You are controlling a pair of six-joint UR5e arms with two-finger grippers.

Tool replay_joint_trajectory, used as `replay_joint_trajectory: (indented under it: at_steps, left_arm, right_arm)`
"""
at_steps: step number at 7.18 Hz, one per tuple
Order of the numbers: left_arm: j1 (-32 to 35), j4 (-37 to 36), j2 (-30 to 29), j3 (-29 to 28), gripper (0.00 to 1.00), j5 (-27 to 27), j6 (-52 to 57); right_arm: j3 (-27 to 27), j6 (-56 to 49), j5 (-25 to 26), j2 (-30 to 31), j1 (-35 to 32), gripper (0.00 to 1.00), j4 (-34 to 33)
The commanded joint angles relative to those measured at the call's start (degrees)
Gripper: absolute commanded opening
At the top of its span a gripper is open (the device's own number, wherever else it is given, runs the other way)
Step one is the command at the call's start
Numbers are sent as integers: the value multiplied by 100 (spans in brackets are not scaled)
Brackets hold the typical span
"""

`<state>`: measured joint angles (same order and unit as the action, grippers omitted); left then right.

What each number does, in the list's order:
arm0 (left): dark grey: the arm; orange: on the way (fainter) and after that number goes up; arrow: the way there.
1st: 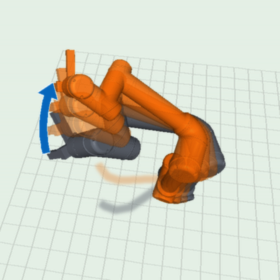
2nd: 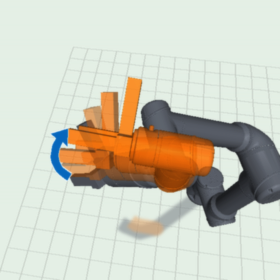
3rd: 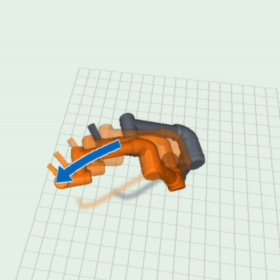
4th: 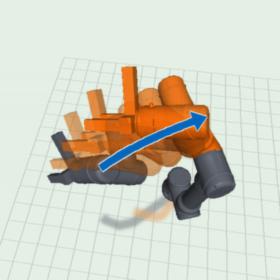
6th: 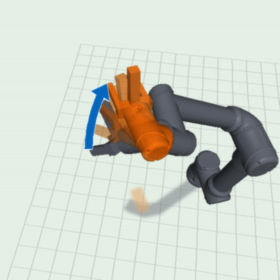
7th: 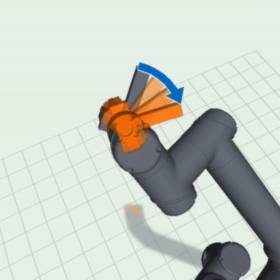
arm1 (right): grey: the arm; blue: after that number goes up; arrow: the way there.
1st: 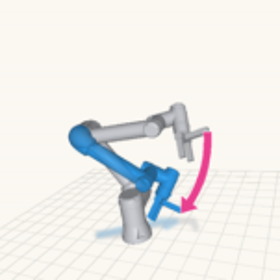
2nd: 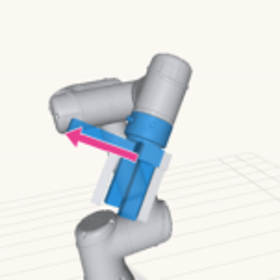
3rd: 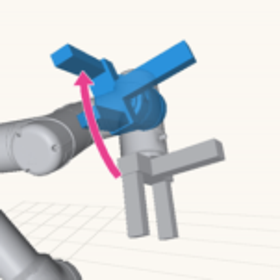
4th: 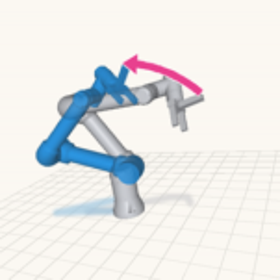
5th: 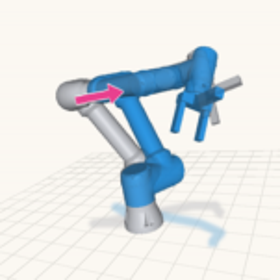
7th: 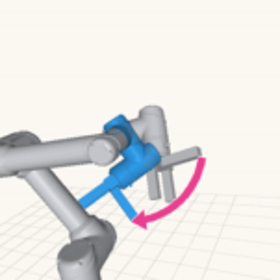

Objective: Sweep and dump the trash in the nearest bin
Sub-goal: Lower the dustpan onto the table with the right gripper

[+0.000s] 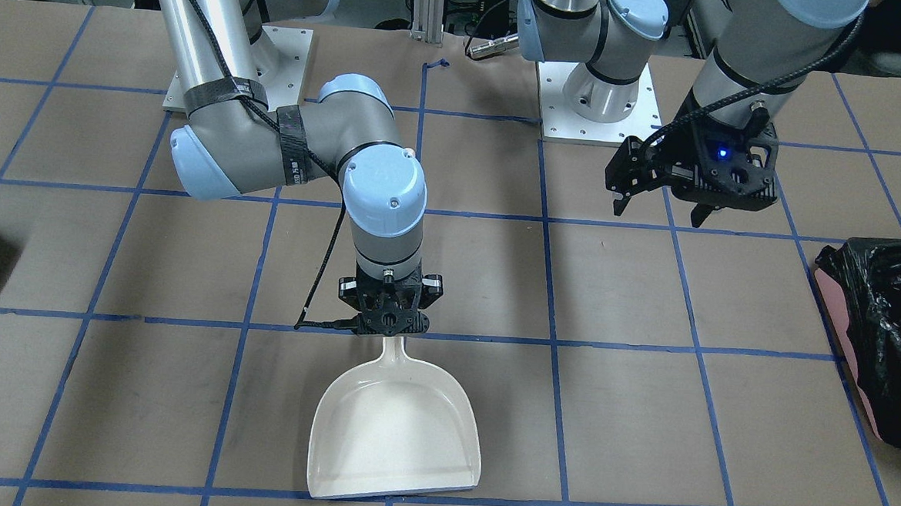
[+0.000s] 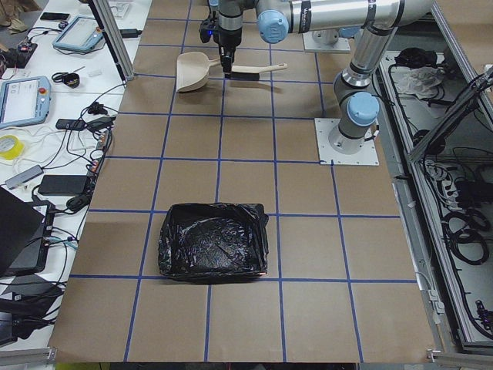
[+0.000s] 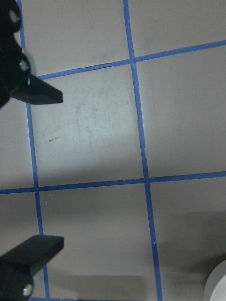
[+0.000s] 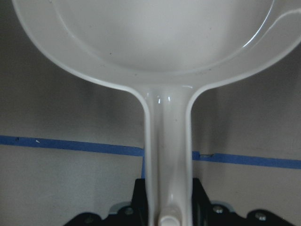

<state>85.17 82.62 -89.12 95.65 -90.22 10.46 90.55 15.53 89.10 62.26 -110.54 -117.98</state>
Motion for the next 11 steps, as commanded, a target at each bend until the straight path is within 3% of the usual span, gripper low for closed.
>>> replay_joint_trajectory:
  at_steps: [1,2,5,6,8,10,11]
  left_arm:
    - [0,0,0,6,100,-4,0]
    - [0,0,0,-3,100,-4,0]
    - [0,0,0,-3,100,-22,0]
    - [0,0,0,-3,100,-5,0]
    - [0,0,0,-3,100,13,0]
    - [0,-9,9,-20,100,13,0]
    - [0,-9,9,-20,100,13,0]
  right_arm:
    - [6,-23,2,-12,-2,0,3]
    - [6,-50,11,-12,-2,2,-15]
    - [15,11,46,-3,6,52,-15]
    - [15,-6,46,-12,-2,63,-23]
    - [15,20,72,6,6,71,-15]
    - [-64,11,72,110,15,100,-23]
    - [-73,-76,46,285,120,100,-24]
